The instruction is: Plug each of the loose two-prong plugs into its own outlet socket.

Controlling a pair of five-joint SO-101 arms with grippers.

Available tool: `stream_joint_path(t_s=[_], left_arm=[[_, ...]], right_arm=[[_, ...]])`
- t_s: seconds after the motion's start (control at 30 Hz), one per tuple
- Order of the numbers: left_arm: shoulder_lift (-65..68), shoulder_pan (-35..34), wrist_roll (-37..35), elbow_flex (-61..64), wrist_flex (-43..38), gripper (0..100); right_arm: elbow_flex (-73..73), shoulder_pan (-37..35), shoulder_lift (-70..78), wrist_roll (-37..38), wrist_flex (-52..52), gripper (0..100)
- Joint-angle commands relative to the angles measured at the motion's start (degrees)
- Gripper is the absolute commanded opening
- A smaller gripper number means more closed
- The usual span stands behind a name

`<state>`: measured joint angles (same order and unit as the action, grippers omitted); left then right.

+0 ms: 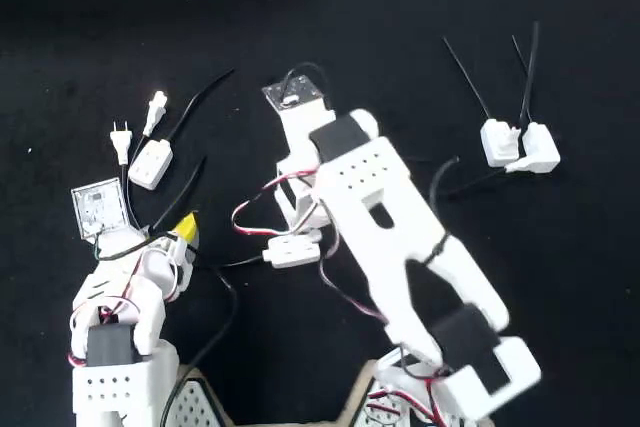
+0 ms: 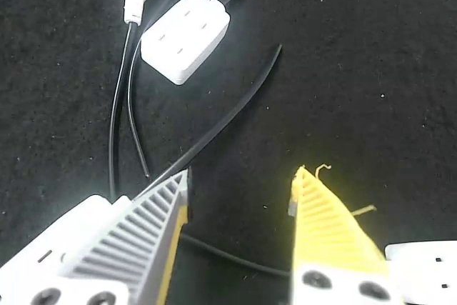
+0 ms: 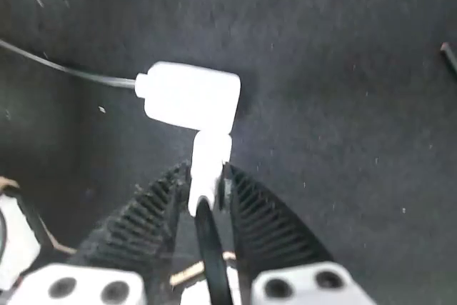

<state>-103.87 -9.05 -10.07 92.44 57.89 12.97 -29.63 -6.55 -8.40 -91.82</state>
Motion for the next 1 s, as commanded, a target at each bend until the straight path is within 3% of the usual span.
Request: stream_joint_path(t_s=[0.0, 0.3, 0.67, 0.97], left_arm=[[-0.4, -0.5, 0.0, -0.7, -0.1, 24], [-0.4, -0.5, 0.0, -0.7, 0.1, 24], [-0.4, -0.5, 0.0, -0.7, 0.1, 24], [-0.4, -0.5, 0.0, -0.7, 0.1, 24]], right_arm=[[-3.8, 0.7, 1.5, -0.5, 0.0, 1.1], [6.3, -2.4, 2.6, -3.3, 13.5, 1.1], [7.9, -2.4, 2.6, -7.8, 9.3, 1.1], [12.5, -2.5, 2.2, -7.6, 16.4, 1.1]])
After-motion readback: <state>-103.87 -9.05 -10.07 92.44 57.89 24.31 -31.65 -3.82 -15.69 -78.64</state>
